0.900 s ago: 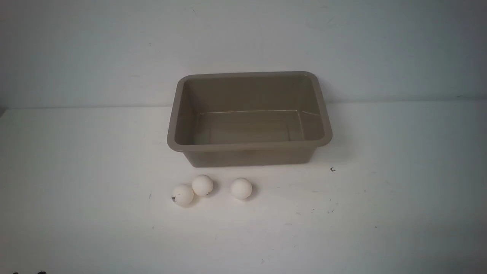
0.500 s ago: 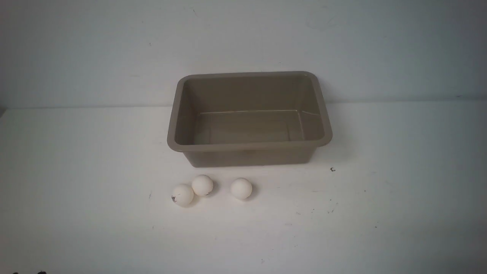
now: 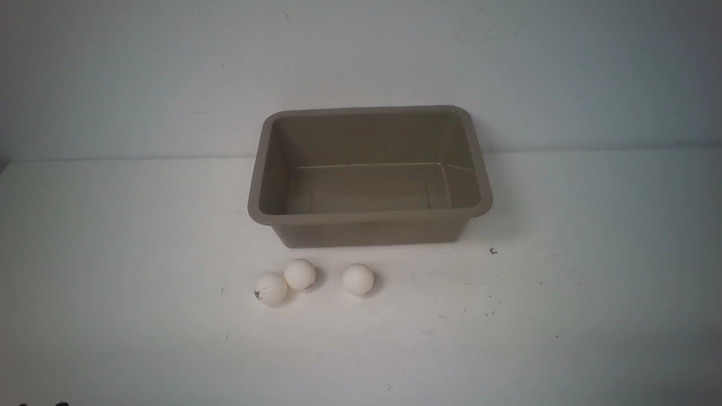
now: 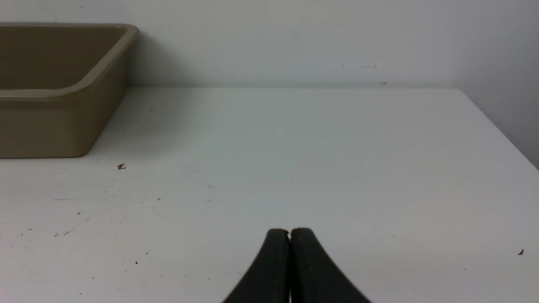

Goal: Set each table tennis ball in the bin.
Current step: Use the left arm to clamp the table tennis ball closest to it

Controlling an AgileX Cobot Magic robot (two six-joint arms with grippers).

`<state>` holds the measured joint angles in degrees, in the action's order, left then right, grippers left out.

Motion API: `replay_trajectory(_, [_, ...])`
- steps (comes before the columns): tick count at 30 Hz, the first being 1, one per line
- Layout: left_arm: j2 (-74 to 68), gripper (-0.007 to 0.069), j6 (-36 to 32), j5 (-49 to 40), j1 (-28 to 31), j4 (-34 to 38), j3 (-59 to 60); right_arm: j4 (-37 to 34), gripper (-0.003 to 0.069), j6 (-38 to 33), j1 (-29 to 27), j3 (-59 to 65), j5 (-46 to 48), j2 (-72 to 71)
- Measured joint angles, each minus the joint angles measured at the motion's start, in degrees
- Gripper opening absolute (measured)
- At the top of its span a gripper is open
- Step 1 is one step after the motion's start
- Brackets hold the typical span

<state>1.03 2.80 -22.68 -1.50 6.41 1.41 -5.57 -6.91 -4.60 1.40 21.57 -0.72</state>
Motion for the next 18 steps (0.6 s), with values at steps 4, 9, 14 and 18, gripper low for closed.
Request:
replay_trajectory(4, [0.0,0.0268,0.17,0.0,0.0,-0.1,0.0,0.0,-0.0015,0.0,0.0,0.0,0.0,0.0])
replay_trajectory(9, [0.0,0.0268,4.62,0.68,0.0,10.94,0.05,0.0,-0.0015,0.0,0.0,0.0,0.0,0.0])
replay_trajectory(14, [0.0,0.0268,11.05,3.59,0.0,34.51,0.17,0.0,-0.0015,0.0,0.0,0.0,0.0,0.0])
replay_trajectory(18, [0.0,0.0268,11.89,4.25,0.0,47.49,0.17,0.0,-0.0015,0.0,0.0,0.0,0.0,0.0])
